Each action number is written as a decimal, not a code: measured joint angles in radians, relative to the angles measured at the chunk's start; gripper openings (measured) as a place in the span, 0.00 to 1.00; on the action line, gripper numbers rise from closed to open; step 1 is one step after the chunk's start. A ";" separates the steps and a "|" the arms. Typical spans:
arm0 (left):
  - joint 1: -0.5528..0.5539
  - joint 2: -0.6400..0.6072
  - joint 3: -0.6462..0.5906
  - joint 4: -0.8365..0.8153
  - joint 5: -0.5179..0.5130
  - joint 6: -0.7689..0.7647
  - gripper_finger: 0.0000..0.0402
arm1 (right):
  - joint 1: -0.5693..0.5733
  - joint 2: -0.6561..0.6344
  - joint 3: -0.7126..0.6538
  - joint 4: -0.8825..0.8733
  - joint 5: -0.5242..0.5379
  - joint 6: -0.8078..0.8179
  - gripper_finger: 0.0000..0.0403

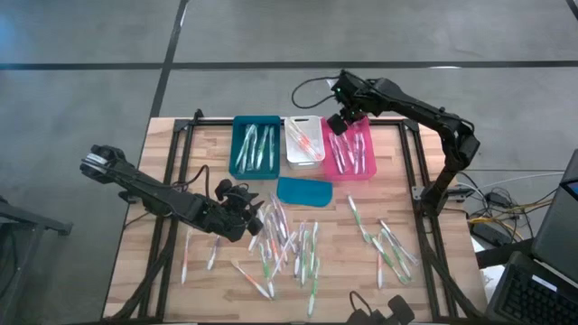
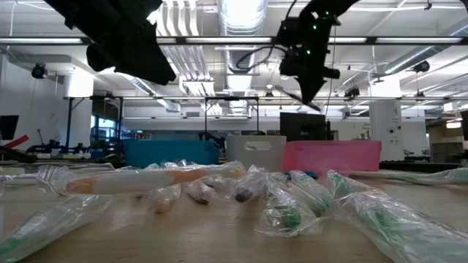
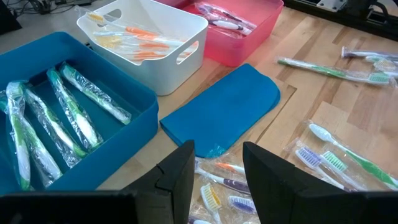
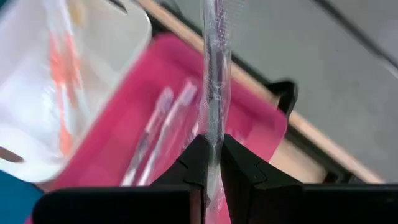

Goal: Pick & Place Toothbrushes
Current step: Put the purple toothbrush into the pink bin, then put the orange toothbrush into the white bin

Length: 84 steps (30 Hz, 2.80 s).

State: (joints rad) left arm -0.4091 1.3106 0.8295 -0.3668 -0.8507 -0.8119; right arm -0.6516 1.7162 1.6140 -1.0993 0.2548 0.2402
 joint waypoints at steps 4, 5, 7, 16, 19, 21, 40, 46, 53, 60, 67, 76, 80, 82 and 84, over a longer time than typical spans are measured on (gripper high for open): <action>0.000 0.000 0.000 0.000 0.000 0.000 0.35 | -0.024 0.000 -0.080 0.002 -0.040 0.031 0.06; 0.000 0.000 0.000 0.000 0.000 0.000 0.35 | -0.030 0.000 -0.099 0.005 -0.057 0.036 0.06; 0.000 0.000 0.000 0.000 0.000 0.000 0.35 | -0.043 0.000 -0.140 0.013 -0.101 0.045 0.06; 0.000 0.000 0.000 0.000 0.000 -0.008 0.35 | -0.077 0.000 -0.293 0.090 -0.175 0.072 0.06; 0.000 0.000 0.000 0.001 0.000 -0.008 0.35 | -0.077 0.000 -0.338 0.132 -0.204 0.078 0.06; 0.000 0.000 0.000 0.001 0.000 -0.008 0.35 | -0.076 0.000 -0.364 0.164 -0.215 0.083 0.06; 0.000 0.000 0.000 0.006 0.000 -0.011 0.35 | -0.106 0.000 -0.577 0.356 -0.291 0.100 0.06; 0.000 0.000 0.000 0.008 0.000 -0.011 0.35 | -0.109 0.000 -0.591 0.377 -0.291 0.093 0.09; 0.000 0.000 0.000 0.008 0.000 -0.011 0.35 | -0.109 0.000 -0.575 0.373 -0.318 0.093 0.24; 0.000 0.000 0.000 0.008 0.000 -0.011 0.35 | -0.109 0.000 -0.514 0.344 -0.430 0.087 0.36; 0.000 0.000 0.000 0.008 0.000 -0.011 0.35 | -0.109 -0.001 -0.409 0.237 -0.437 0.070 0.44; 0.000 0.000 0.000 0.008 0.000 -0.011 0.35 | -0.107 -0.002 -0.255 0.132 -0.439 0.044 0.46; 0.000 0.000 0.000 0.008 0.000 -0.011 0.35 | -0.100 -0.003 -0.193 0.095 -0.438 0.044 0.43; 0.000 0.000 -0.001 0.008 0.000 -0.011 0.35 | -0.092 -0.004 -0.162 0.077 -0.439 0.044 0.40; 0.000 0.000 -0.001 0.008 0.000 -0.011 0.35 | -0.083 -0.006 -0.128 0.055 -0.439 0.044 0.38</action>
State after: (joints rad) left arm -0.4095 1.3106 0.8288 -0.3592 -0.8509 -0.8227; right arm -0.7350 1.7107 1.4863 -1.0444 -0.1841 0.2840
